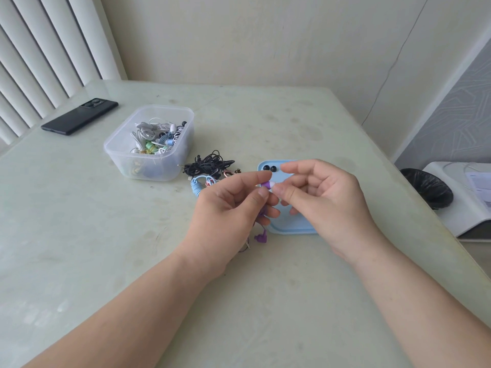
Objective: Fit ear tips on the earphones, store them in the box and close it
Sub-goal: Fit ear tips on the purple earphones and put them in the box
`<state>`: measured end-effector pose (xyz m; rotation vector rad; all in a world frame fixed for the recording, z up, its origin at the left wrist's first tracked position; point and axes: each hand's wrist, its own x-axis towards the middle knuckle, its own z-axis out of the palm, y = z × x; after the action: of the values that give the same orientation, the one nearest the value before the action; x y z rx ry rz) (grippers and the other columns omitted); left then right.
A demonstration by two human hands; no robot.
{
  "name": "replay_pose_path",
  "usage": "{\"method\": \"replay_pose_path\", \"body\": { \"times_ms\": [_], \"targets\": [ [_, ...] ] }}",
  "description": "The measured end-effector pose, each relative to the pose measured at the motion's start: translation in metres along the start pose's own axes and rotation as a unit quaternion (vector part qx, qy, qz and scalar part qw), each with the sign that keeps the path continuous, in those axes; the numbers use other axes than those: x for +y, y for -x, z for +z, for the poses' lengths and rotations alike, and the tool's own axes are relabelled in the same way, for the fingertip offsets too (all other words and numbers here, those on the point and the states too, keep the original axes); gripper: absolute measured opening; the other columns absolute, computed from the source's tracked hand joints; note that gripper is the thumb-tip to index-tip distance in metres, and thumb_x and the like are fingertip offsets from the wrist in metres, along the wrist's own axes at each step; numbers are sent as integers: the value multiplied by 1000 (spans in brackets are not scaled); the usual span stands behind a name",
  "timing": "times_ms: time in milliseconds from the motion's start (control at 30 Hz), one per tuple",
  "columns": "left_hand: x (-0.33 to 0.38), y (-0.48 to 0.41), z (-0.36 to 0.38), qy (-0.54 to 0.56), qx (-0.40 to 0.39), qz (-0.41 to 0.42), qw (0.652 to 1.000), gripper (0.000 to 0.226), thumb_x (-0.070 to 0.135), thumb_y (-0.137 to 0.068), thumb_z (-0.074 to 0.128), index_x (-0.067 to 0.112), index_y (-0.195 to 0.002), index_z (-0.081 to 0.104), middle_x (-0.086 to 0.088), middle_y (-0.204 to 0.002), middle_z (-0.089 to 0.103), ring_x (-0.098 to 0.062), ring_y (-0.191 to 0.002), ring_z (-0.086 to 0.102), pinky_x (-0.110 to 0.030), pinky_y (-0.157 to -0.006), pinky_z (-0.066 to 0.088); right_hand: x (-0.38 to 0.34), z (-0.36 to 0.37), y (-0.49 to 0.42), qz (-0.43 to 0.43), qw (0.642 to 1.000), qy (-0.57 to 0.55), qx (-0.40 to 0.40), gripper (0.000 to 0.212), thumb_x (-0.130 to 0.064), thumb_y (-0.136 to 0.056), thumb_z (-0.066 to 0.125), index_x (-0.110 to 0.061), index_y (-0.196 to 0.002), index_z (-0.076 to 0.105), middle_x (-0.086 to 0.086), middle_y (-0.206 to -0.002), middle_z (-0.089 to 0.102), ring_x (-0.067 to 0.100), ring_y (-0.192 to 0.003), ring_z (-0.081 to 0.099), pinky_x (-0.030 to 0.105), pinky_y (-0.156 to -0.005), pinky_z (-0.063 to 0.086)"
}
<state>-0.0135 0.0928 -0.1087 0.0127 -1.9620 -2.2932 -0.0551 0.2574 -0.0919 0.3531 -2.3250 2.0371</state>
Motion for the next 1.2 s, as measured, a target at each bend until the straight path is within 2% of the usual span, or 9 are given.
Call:
{"method": "replay_pose_path", "body": {
  "times_ms": [133,233,467,633,800,867,1000,1100,1200],
  "targets": [
    [4,-1,-1,33,23,-30,999,8,15,-97,70,10,-100,76,-18,-86,77,-29,-74,73,-35,-65,56,1,-20,-13,-2,993,48,104,13,-15,-90,77,-18,-103,73,3,-81,76,7,-66,68,20,-60,51],
    [5,0,0,18,28,-33,999,17,21,-90,79,7,-93,71,-18,-83,76,-28,-69,72,-35,-62,56,14,-34,-24,6,976,159,147,8,-15,-94,71,-22,-97,74,-7,-83,73,3,-70,65,27,-69,57],
    [10,1,-3,0,21,-45,999,15,16,-95,74,5,-97,65,-18,-89,78,-32,-80,77,-45,-76,62,23,-25,-41,19,932,355,70,6,-25,-91,70,-28,-89,74,-15,-80,69,12,-73,65,32,-69,54],
    [19,0,-9,-96,-21,-52,994,14,15,-95,75,7,-98,64,-15,-91,78,-27,-82,79,-40,-76,63,15,-23,-52,21,877,480,20,13,-20,-93,62,-22,-86,73,-5,-93,68,25,-79,64,34,-68,56],
    [28,-1,-21,-236,-79,-42,968,21,13,-88,80,12,-94,60,-8,-87,75,-21,-76,79,-47,-72,62,12,-21,-55,8,864,503,22,16,-21,-93,58,-19,-82,68,-1,-91,68,25,-82,62,33,-66,53],
    [32,-1,-26,-260,-104,-44,959,27,10,-83,84,11,-95,60,-6,-88,77,-16,-74,78,-48,-74,62,9,-20,-50,-17,873,486,38,12,-23,-93,61,-20,-85,68,-5,-90,67,21,-81,62,33,-69,54],
    [37,-5,-35,-318,-142,-40,937,33,7,-74,89,19,-90,63,-10,-90,76,-18,-84,79,-46,-83,63,-8,-7,-33,-23,960,269,70,5,-16,-91,70,-17,-87,72,-5,-79,72,13,-69,67,23,-62,53],
    [39,-7,-41,-377,-156,-7,913,28,11,-74,89,23,-87,66,-6,-86,74,-14,-74,72,-17,-66,57,-11,6,-20,39,991,117,47,3,-8,-90,72,-11,-89,73,9,-79,75,14,-64,70,24,-55,53],
    [38,-7,-45,-428,-180,30,885,22,15,-84,82,28,-96,71,9,-85,72,-5,-72,65,-9,-65,47,-4,13,-14,77,996,30,39,8,-3,-90,72,-9,-95,73,14,-84,76,17,-68,73,28,-59,55]
  ]
}}
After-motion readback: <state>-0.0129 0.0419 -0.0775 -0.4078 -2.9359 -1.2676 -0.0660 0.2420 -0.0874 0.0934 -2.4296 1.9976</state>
